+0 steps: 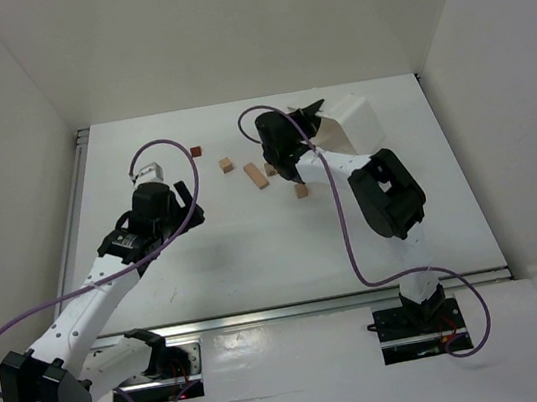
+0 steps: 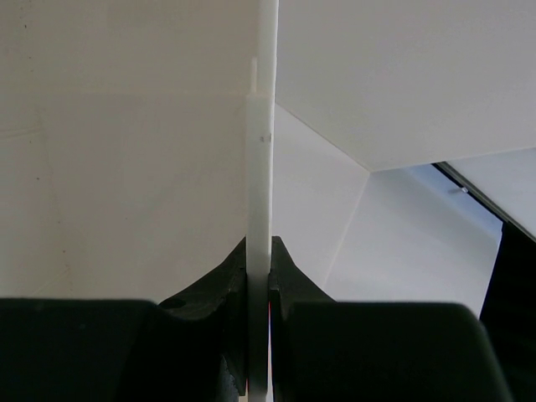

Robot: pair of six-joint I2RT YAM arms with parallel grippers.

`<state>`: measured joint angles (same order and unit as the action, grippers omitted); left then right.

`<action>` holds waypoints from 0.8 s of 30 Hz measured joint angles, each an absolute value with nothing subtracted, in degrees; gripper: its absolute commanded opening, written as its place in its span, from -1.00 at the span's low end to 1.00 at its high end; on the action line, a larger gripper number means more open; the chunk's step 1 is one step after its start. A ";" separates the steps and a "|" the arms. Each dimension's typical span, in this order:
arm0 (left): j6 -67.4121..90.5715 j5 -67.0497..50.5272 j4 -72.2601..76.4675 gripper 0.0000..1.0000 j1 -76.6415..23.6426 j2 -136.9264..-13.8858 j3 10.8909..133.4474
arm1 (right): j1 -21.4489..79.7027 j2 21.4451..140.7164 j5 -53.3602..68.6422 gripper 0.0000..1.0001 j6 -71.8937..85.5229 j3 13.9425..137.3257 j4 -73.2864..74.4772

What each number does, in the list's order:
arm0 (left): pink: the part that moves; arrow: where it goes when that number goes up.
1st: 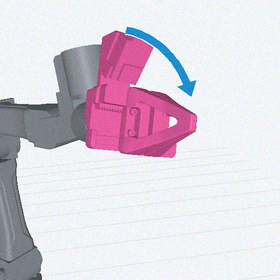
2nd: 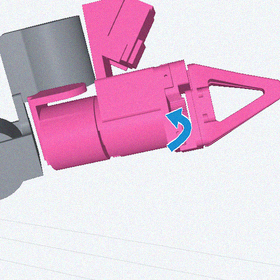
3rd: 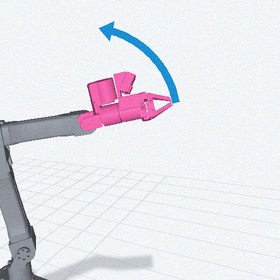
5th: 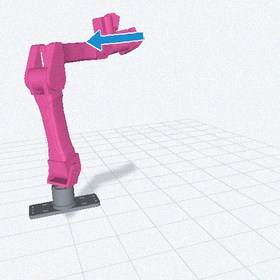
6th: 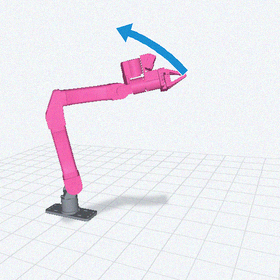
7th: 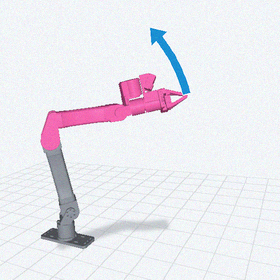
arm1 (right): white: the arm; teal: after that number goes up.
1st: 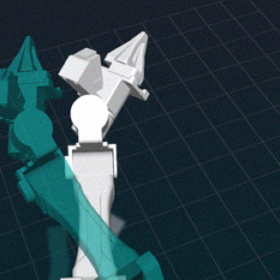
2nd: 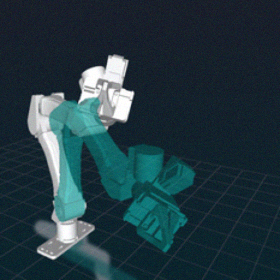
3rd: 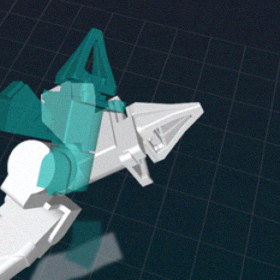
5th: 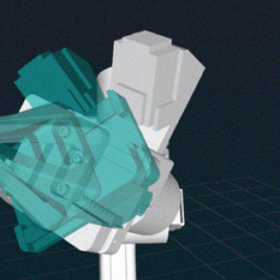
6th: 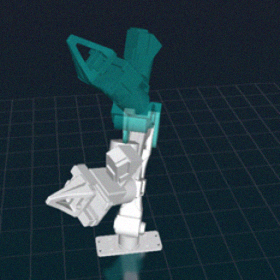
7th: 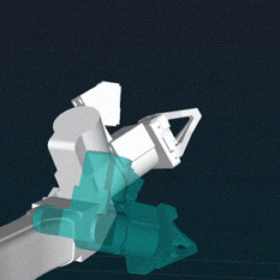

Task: Build the wood block tower

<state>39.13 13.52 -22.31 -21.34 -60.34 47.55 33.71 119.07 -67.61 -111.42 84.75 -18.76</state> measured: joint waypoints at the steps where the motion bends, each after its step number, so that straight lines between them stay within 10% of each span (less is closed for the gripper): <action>1: 39.11 13.47 -22.26 0.67 -21.34 -60.31 47.57 | 33.71 119.07 -67.88 -1.00 -111.57 84.73 -19.03; 17: 39.03 12.53 -22.24 0.67 -21.34 -58.30 47.55 | 29.61 118.80 -63.96 -1.00 -111.42 88.60 -29.10; 24: 38.96 13.04 -22.55 0.75 -21.34 -57.89 47.77 | 20.97 116.88 -54.89 -1.00 -71.92 106.96 -4.54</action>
<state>38.96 13.04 -22.55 -21.34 -57.89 47.77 20.97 116.88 -54.89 -71.92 106.96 -4.54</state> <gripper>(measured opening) 0.844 0.155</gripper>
